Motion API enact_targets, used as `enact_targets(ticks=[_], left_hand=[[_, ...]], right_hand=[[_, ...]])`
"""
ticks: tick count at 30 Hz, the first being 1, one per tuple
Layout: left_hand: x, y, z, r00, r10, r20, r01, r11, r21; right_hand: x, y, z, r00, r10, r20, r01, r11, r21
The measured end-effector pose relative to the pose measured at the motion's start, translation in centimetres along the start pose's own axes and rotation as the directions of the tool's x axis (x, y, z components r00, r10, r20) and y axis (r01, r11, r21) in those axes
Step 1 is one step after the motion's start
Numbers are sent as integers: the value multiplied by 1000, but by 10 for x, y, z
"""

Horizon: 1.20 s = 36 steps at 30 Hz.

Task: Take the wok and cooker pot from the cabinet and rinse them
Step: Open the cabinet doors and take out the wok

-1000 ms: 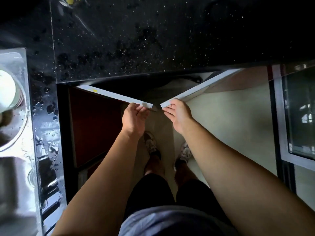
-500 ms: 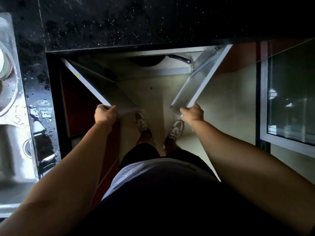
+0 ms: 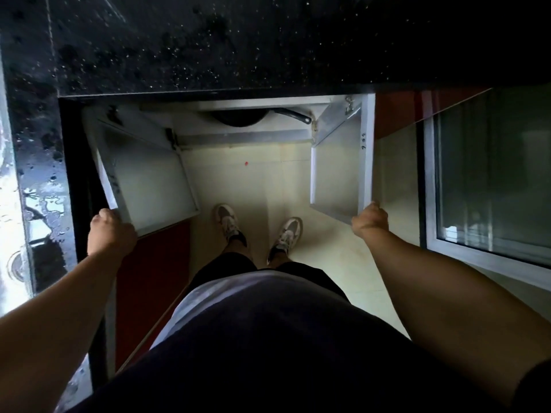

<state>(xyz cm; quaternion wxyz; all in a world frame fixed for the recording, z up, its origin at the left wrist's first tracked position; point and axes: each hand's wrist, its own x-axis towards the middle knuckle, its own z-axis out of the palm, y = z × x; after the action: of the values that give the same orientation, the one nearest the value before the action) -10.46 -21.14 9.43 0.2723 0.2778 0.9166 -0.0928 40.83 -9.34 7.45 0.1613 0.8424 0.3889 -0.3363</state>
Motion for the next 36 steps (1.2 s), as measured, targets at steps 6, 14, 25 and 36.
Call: enact_targets(ticks=[6,14,25,36], left_hand=[[-14,-4,2,998,51,-46,-44,989,144],[-25,11,8,964,171,-204,-108,952,285],[-40,87,46,817,564,123,-577,788,216],[94,208,182,892,370,258,-282,904,-322]], right_hand=[[3,1,2,998,39,-40,-40,998,-41],[-8,-3,1,986,5,-168,-11,999,-35],[-40,-81,50,855,-500,-137,461,854,-240],[136,-179,148,807,-583,-95,577,813,-80]])
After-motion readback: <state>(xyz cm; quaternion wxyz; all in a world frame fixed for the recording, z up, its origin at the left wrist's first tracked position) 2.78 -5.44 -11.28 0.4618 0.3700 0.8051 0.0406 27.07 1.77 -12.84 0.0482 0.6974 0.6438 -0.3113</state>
